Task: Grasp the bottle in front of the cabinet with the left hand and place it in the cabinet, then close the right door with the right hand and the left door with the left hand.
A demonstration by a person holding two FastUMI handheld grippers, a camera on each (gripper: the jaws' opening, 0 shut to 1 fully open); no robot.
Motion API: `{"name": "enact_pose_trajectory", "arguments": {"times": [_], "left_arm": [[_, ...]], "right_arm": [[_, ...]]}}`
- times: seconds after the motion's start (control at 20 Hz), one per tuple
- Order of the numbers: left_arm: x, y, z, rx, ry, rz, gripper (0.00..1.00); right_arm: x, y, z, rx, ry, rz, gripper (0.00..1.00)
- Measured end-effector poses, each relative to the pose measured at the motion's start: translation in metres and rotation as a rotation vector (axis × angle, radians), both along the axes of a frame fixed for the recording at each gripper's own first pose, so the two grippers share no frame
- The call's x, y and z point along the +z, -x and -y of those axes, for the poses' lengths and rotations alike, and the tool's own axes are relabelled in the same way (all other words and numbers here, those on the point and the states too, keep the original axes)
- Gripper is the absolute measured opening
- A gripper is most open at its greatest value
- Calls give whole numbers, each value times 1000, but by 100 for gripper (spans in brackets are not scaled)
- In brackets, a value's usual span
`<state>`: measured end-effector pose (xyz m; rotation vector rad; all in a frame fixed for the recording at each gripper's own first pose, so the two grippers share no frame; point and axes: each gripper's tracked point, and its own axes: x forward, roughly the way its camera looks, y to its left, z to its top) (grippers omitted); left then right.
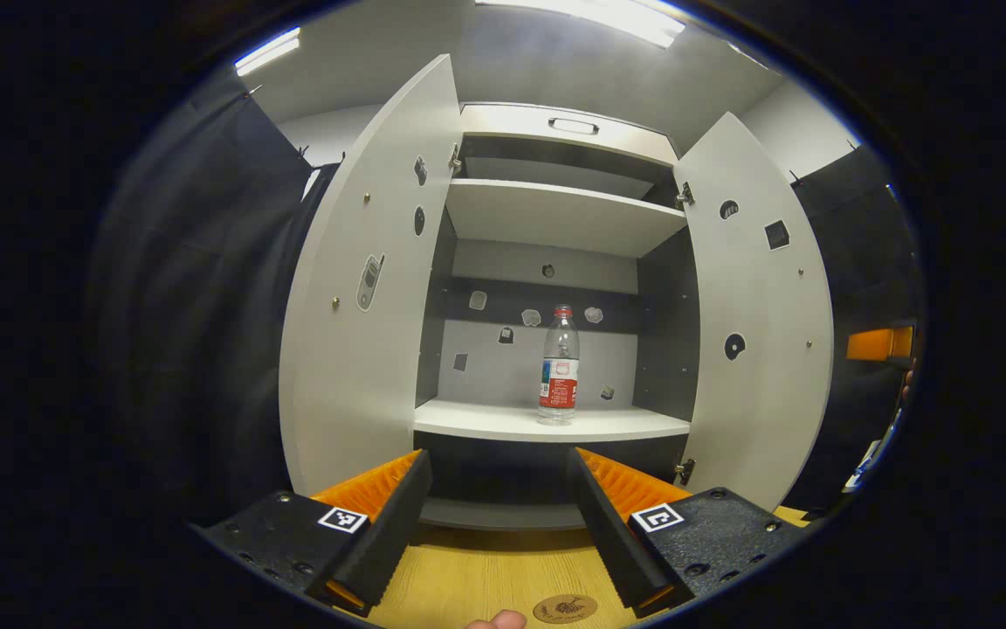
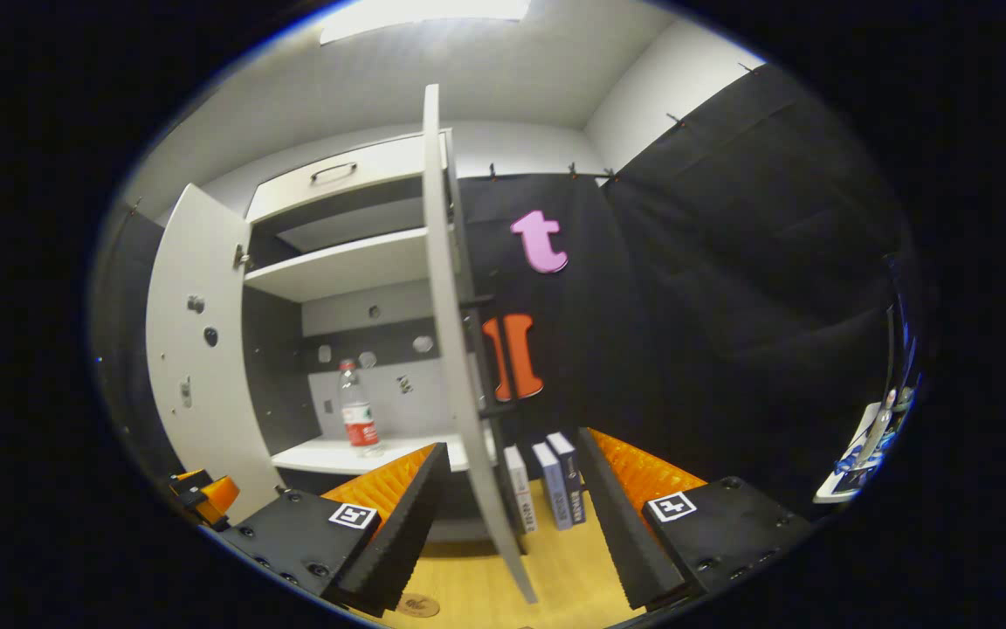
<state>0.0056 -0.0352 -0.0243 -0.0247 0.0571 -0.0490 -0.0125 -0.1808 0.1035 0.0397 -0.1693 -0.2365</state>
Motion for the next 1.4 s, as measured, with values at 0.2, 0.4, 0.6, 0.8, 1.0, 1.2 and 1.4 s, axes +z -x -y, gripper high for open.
{"name": "enact_pose_trajectory", "arguments": {"times": [0.2,0.4,0.6,0.8,1.0,1.2,1.4], "left_arm": [[-1,-1,-5,6,11,0,95],[-2,4,-20,48,22,-8,95],[1,9,-31,64,20,-12,95],[8,11,-37,77,-4,10,95],[5,13,-38,71,-3,4,95],[10,11,-30,43,19,21,95],[10,8,-26,21,27,22,94]], "right_arm": [[46,-17,66,-97,70,29,96],[62,-41,71,-79,98,1,89],[58,-57,54,-23,84,-44,96],[51,-61,49,-15,89,-58,96],[50,-60,44,1,112,-49,96],[53,-58,37,-4,193,-57,95],[51,-56,26,-5,200,-55,95]]}}
